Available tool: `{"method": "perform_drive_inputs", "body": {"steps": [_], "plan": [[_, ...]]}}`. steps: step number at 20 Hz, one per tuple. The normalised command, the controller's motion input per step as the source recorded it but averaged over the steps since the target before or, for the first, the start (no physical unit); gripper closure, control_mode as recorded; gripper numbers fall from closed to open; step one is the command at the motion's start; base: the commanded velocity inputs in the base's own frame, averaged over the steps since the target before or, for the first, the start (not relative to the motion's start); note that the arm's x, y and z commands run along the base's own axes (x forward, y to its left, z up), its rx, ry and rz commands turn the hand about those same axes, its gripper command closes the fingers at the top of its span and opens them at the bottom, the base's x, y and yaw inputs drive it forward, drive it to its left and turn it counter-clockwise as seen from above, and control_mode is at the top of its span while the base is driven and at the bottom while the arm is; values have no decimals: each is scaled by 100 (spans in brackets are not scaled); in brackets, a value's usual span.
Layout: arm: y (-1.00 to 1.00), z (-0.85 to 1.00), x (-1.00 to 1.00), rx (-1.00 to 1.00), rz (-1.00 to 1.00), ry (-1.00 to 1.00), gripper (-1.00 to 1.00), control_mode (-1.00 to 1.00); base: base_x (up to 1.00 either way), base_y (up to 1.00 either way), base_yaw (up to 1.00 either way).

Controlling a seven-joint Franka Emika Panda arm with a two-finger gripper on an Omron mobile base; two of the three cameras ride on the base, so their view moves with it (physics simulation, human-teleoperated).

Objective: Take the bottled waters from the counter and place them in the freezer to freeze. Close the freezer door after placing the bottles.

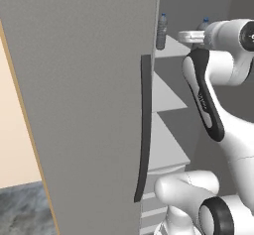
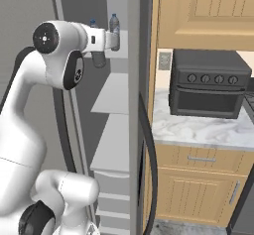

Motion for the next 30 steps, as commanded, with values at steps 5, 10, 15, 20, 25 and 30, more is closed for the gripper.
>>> {"method": "perform_drive_inputs", "body": {"steps": [5,10,15,20,25,30], "plan": [[-15,0,39,0,4,-1,100,-100,0,0,0],[0,0,14,0,3,-4,100,-100,0,0,0],[2,-1,14,0,2,0,100,-100,0,0,0],[0,0,15,0,0,3,100,-100,0,0,0],[0,0,24,0,1,1,100,-100,0,0,0],[0,0,26,0,1,0,100,-100,0,0,0]]}}
